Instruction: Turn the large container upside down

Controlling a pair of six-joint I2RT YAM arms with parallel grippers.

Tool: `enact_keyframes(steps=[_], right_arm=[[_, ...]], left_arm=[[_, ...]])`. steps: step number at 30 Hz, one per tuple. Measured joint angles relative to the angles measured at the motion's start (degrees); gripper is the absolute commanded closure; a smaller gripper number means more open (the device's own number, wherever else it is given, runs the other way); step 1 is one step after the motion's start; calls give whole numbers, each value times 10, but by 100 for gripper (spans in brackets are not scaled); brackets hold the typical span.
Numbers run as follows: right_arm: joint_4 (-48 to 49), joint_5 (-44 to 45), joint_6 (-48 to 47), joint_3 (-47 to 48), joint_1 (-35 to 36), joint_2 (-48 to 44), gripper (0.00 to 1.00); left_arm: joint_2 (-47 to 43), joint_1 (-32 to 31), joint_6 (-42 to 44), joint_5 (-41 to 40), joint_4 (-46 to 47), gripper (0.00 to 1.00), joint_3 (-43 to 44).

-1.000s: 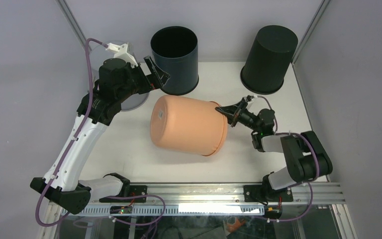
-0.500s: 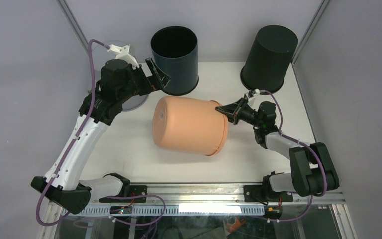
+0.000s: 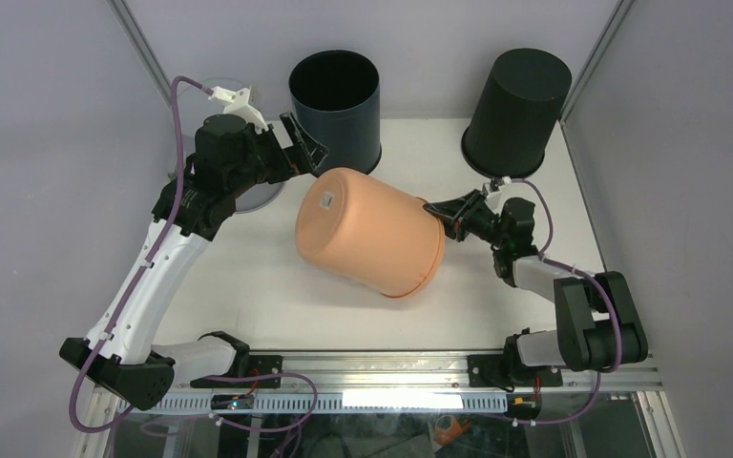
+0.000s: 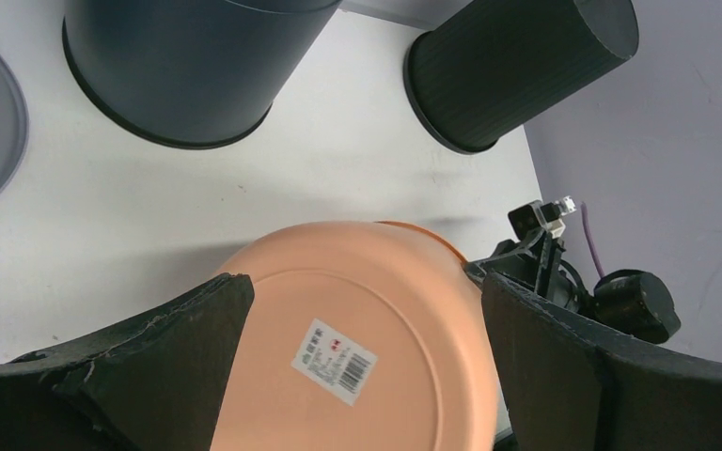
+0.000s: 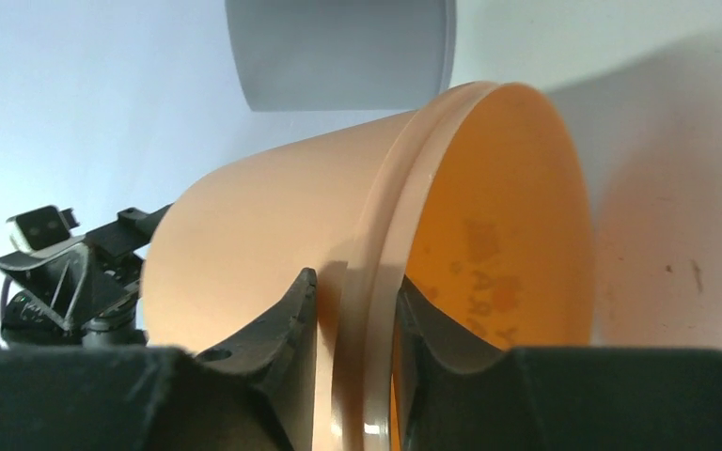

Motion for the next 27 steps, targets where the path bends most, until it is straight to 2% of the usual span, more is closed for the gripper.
enact_keyframes(steps=[3,8,17,27], right_arm=[[-29,3,-15,-4,-2,0,68],[-85,7,-53,-10,-6,3,58],[-254,22,-175,-18,-5,24,44],[-402,71,-278,61,-5,-5,31]], left_arm=[[0,0,0,5,0,1,0],[0,0,0,7,0,1,0],[1,0,-1,19,1,1,0],[22,0,-1,66,3,1,-1]])
